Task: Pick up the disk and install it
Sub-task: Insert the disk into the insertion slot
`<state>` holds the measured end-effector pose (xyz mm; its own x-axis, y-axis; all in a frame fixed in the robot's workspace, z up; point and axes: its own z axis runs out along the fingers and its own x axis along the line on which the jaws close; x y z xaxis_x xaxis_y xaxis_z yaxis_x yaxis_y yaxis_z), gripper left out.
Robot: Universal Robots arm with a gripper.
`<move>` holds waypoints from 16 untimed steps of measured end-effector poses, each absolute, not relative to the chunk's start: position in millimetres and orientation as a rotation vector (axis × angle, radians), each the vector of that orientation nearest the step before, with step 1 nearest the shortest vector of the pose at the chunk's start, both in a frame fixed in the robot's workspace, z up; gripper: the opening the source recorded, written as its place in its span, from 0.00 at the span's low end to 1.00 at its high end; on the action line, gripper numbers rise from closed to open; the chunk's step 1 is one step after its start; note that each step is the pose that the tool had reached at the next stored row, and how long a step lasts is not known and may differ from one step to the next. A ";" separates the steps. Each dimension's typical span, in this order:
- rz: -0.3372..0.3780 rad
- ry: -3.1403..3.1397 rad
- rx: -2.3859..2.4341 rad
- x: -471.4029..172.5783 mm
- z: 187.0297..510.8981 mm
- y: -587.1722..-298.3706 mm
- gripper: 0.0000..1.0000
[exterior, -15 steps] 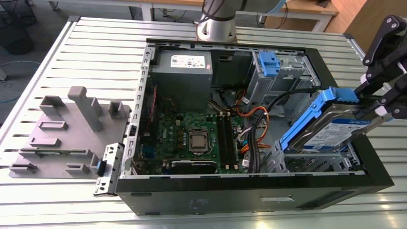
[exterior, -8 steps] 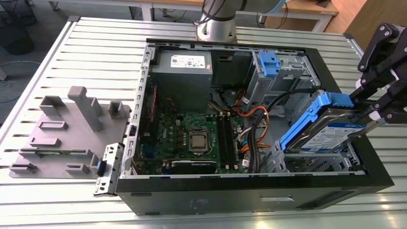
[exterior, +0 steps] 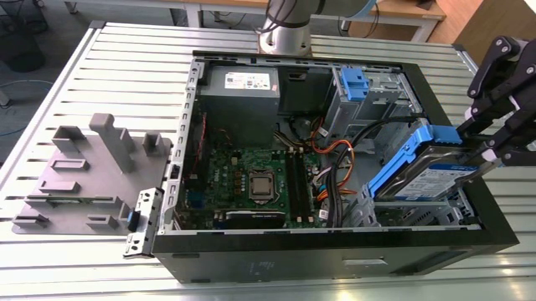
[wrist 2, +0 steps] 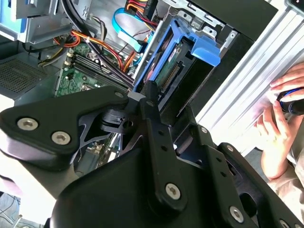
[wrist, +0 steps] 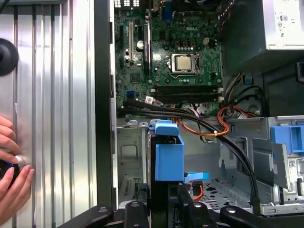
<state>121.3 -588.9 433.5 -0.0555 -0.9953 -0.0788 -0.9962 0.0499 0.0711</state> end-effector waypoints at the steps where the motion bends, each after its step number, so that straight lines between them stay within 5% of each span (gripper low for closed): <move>1: 0.166 2.270 -2.153 121.3 431.7 -588.9 0.35; 16: 0.166 2.270 -2.153 121.2 414.9 -588.9 0.35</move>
